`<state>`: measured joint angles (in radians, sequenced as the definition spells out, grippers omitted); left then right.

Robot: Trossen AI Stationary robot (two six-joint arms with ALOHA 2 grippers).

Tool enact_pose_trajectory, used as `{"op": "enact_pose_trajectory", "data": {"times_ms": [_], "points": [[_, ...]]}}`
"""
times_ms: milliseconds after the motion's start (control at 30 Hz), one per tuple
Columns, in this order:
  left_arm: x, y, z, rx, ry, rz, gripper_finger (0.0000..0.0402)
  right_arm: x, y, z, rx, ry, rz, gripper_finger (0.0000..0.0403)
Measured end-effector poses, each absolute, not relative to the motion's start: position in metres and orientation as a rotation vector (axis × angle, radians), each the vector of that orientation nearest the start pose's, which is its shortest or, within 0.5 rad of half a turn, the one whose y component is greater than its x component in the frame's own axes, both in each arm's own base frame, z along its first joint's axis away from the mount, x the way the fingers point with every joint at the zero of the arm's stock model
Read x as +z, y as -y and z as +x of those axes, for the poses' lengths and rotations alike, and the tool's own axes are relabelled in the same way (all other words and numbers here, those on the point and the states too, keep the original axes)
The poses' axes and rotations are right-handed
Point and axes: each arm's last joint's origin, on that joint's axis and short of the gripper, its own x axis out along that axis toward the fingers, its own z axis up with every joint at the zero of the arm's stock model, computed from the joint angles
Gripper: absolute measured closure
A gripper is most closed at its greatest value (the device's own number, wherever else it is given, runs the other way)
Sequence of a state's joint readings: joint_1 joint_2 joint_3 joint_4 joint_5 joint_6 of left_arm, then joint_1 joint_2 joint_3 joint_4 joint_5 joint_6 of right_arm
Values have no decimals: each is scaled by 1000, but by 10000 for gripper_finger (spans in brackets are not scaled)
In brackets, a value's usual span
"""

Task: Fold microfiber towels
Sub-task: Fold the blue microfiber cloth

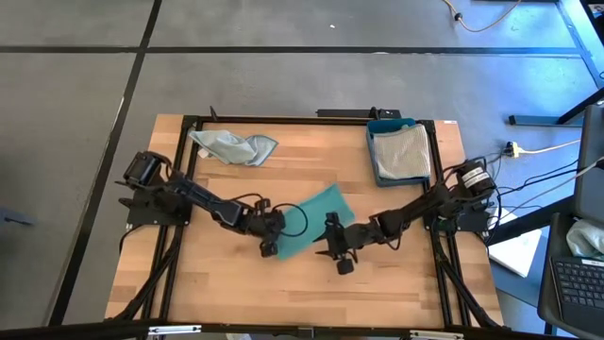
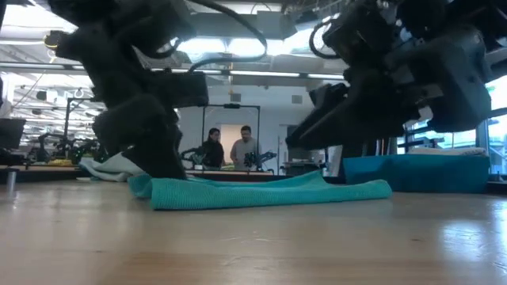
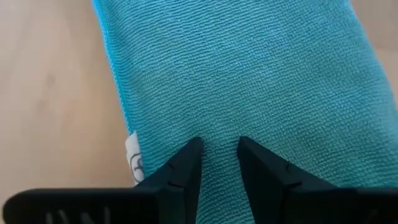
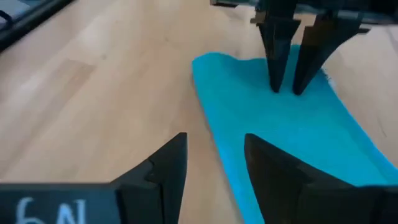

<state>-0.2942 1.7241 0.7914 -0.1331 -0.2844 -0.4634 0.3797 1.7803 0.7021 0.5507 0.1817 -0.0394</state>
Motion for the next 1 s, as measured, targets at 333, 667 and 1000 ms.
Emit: {"op": "enact_pose_trajectory", "data": {"times_ms": [333, 667, 1000], "points": [[124, 126, 283, 234, -865, -446, 300, 133, -163, 304, 399, -418, -426, 240], [132, 144, 285, 371, -609, -582, 300, 102, -215, 322, 334, -520, -788, 240], [133, 155, 280, 187, -719, -268, 300, 112, -229, 352, 295, -549, -831, 239]]}}
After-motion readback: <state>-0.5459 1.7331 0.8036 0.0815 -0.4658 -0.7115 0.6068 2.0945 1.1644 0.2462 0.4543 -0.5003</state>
